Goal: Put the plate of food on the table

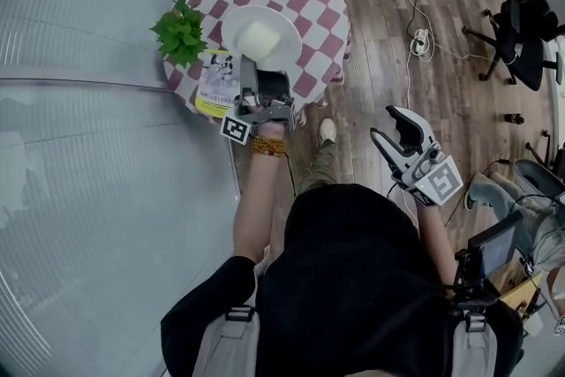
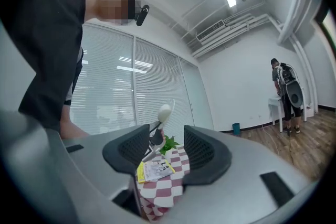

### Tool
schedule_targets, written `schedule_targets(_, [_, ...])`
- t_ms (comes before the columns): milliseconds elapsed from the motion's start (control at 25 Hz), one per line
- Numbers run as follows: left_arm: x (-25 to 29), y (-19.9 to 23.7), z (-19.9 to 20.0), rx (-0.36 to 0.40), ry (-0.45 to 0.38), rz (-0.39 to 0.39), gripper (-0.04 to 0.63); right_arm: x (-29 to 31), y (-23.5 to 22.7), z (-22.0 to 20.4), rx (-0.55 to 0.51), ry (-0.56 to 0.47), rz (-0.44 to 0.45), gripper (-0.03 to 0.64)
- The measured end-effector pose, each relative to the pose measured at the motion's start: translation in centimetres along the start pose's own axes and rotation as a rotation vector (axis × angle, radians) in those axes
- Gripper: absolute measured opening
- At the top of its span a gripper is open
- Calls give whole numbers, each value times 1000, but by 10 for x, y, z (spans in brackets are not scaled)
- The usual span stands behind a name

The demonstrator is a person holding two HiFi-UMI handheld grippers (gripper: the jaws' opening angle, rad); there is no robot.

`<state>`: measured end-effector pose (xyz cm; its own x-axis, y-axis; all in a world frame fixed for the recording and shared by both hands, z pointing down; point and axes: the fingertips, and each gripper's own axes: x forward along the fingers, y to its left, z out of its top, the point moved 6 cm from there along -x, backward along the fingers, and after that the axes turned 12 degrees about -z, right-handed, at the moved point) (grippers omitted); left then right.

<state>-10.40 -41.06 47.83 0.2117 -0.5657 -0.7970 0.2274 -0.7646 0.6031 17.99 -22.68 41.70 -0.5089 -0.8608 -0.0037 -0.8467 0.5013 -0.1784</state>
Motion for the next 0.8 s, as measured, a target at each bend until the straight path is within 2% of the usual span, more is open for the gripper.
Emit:
schedule_targets(440, [55, 167, 28, 115, -18, 256, 15, 9, -47, -4, 40, 88, -117, 199])
schedule_targets(640, [43, 245, 38, 152, -35, 480, 16, 7, -59, -11, 66, 142, -155, 199])
schedule_targets(800, [32, 292, 38, 158, -53, 613, 15, 13, -63, -19, 96, 173, -163, 199])
